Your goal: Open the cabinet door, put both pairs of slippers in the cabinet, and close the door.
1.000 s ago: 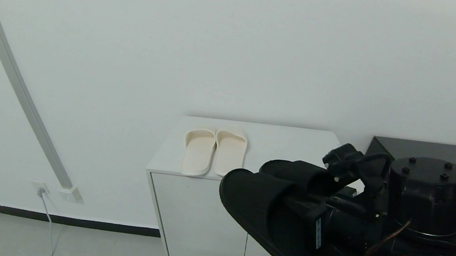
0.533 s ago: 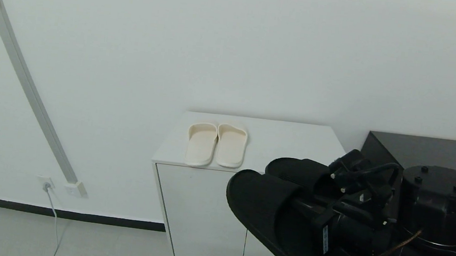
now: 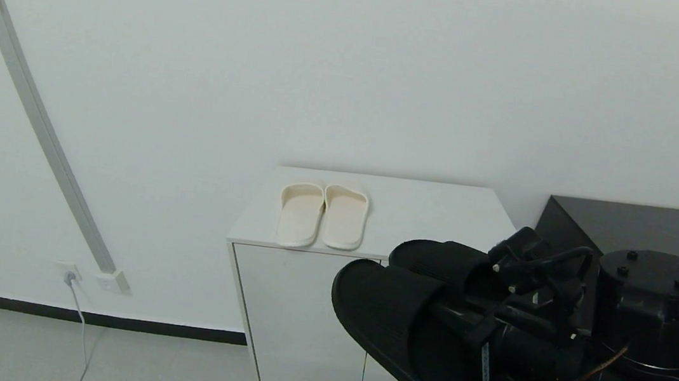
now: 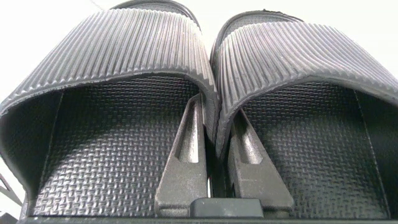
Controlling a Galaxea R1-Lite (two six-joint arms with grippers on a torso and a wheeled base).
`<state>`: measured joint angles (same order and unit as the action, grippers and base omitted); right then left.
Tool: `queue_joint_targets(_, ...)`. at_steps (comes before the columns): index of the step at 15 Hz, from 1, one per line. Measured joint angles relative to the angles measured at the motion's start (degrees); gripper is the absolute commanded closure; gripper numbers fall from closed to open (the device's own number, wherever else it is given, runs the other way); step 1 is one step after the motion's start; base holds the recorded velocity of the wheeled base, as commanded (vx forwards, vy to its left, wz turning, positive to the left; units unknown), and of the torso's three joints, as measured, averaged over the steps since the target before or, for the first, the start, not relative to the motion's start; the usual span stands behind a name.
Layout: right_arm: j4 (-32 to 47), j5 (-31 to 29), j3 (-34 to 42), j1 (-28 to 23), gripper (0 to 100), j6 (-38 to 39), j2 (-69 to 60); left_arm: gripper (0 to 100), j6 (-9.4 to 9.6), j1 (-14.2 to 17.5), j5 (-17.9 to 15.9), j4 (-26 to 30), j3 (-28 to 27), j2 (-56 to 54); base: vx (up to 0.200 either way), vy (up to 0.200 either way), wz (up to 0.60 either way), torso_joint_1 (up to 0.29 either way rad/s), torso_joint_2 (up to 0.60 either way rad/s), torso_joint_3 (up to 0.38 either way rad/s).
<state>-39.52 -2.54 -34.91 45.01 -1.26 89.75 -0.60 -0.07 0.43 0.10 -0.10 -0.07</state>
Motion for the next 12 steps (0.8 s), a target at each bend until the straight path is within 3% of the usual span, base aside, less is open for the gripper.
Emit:
queue_joint_targets(6,0.00,-0.11,0.68,-0.05,100,-0.18,0.05,100,0.35,0.02,-0.05,0.04,0.00,0.00,0.000,0.000,0.00,-0.156,0.35,0.199)
queue_joint_targets(7,0.00,-0.11,0.88,0.00,100,-0.20,0.02,0,0.39,0.02,-0.16,0.20,0.00,0.02,0.000,0.000,0.00,-0.227,0.50,0.286)
queue_joint_targets(12,0.00,-0.37,1.97,0.20,100,-0.27,0.02,0,0.38,-0.02,-0.24,0.28,-0.09,0.15,0.000,0.000,0.00,-0.223,0.54,0.316)
